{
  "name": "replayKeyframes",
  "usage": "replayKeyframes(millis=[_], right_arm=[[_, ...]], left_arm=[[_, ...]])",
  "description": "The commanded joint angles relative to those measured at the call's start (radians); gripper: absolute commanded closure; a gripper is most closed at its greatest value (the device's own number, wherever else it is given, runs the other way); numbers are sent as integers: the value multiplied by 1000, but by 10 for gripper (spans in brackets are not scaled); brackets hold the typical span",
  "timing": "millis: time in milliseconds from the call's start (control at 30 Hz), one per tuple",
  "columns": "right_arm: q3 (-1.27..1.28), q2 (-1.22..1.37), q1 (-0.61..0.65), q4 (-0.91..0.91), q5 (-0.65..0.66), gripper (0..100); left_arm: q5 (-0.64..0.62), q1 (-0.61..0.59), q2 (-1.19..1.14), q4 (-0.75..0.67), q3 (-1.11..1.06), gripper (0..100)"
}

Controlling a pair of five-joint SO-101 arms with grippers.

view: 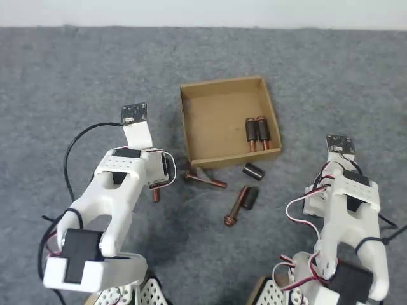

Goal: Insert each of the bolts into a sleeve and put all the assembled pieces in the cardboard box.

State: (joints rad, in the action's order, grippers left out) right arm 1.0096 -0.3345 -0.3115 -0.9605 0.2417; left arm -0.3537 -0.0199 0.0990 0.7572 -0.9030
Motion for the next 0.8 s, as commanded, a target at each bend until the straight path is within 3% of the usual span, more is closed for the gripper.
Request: replayKeyframes(millis=[0, 367, 467, 600, 767], right_arm=[[-2, -44, -8, 7, 11, 991], [8, -45, -8, 7, 11, 991], [8, -45, -8, 7, 11, 991], [8, -45, -8, 7, 11, 991], [8, -45, -8, 7, 12, 991]], left_arm=[[-11, -8, 58, -26, 16, 894], [-6, -8, -203, 161, 278, 896], [-5, -8, -196, 164, 275, 901], [-2, -5, -150, 110, 219, 997], [60, 0, -44, 60, 127, 989]])
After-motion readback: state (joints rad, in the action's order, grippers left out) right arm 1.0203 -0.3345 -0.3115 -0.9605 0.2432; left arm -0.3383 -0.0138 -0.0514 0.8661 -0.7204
